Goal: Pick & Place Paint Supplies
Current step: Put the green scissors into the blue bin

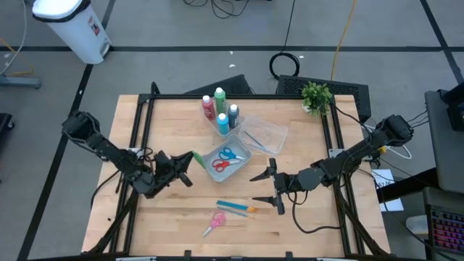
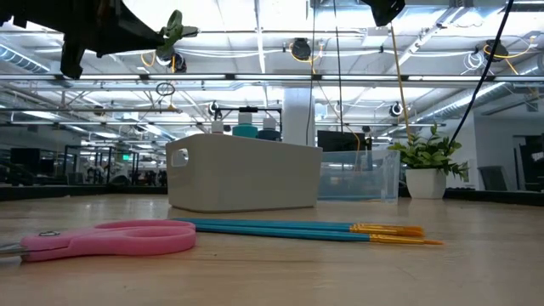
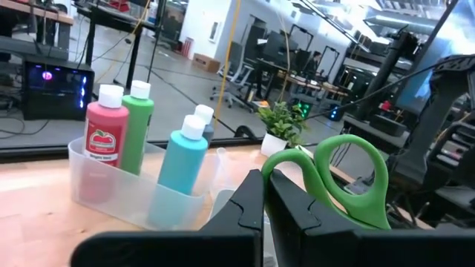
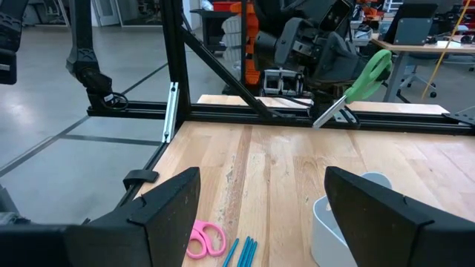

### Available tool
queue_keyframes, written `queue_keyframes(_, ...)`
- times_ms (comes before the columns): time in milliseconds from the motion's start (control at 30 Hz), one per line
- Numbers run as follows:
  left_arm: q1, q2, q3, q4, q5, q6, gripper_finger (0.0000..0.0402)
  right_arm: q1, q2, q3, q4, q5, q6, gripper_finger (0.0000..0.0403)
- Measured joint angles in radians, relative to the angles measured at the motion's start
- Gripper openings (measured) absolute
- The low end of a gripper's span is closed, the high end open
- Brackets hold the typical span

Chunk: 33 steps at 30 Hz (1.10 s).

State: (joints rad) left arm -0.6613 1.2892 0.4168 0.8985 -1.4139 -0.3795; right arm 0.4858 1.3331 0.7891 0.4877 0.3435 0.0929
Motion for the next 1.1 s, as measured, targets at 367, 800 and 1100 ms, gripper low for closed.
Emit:
queue_keyframes(367,0.000,0.000,0.000,-0.032,0.008,-0.036,0.0008,0.000,0.000,0.000,-0.001,0.000,0.000,0.0279)
queue_keyframes(800,0.000,0.000,0.000,-0.042,0.020,0.022,0.0004,0.000,0.000,0.000,-0.003,0.000,0.000,0.0279)
queue_keyframes(1100,-0.042,0.000,0.041,-0.029,0.008,0.361,0.0005,0.000,0.000,0.000,-0.006,0.000,0.000,0.0279)
